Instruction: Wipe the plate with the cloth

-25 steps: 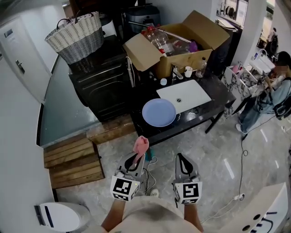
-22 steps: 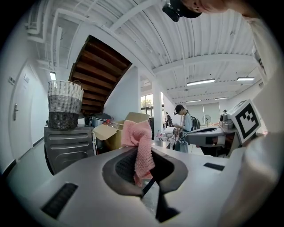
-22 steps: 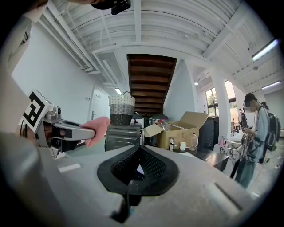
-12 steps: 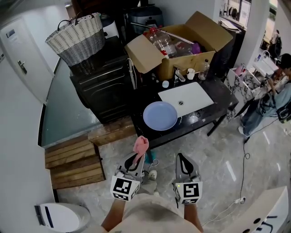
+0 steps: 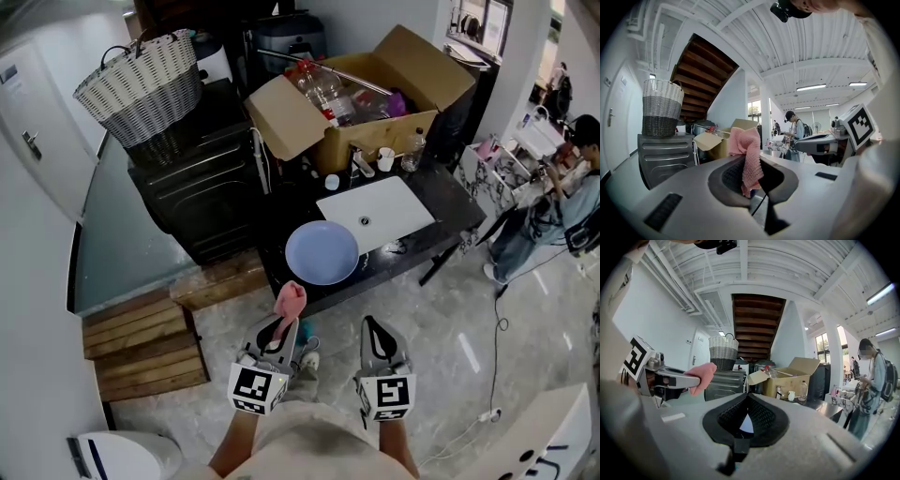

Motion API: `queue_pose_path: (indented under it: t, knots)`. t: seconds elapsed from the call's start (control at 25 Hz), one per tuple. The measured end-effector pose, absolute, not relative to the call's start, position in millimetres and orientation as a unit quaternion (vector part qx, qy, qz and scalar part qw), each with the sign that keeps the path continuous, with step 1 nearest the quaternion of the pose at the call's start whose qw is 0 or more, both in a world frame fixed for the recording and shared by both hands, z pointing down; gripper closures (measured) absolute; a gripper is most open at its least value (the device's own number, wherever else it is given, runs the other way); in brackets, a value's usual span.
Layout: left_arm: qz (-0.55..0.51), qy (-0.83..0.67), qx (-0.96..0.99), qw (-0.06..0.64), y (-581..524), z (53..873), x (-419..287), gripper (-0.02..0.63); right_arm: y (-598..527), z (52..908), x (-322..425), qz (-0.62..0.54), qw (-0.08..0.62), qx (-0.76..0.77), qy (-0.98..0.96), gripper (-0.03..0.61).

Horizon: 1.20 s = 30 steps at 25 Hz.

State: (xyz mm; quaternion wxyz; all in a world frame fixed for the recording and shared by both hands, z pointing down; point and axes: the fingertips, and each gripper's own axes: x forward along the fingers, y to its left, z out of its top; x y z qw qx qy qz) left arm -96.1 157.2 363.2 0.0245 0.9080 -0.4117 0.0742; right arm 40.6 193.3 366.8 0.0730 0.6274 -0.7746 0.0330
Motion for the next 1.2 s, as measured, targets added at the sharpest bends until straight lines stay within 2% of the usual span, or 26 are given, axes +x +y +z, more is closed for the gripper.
queue_pose_path:
  t: [1.2]
  knots:
    - [0.077, -0.378, 0.921, 0.045, -47.4, 376.0, -71.1, 0.581, 3.6, 376.4, 63.7, 0.050, 0.100, 0.650, -0.752, 0.577]
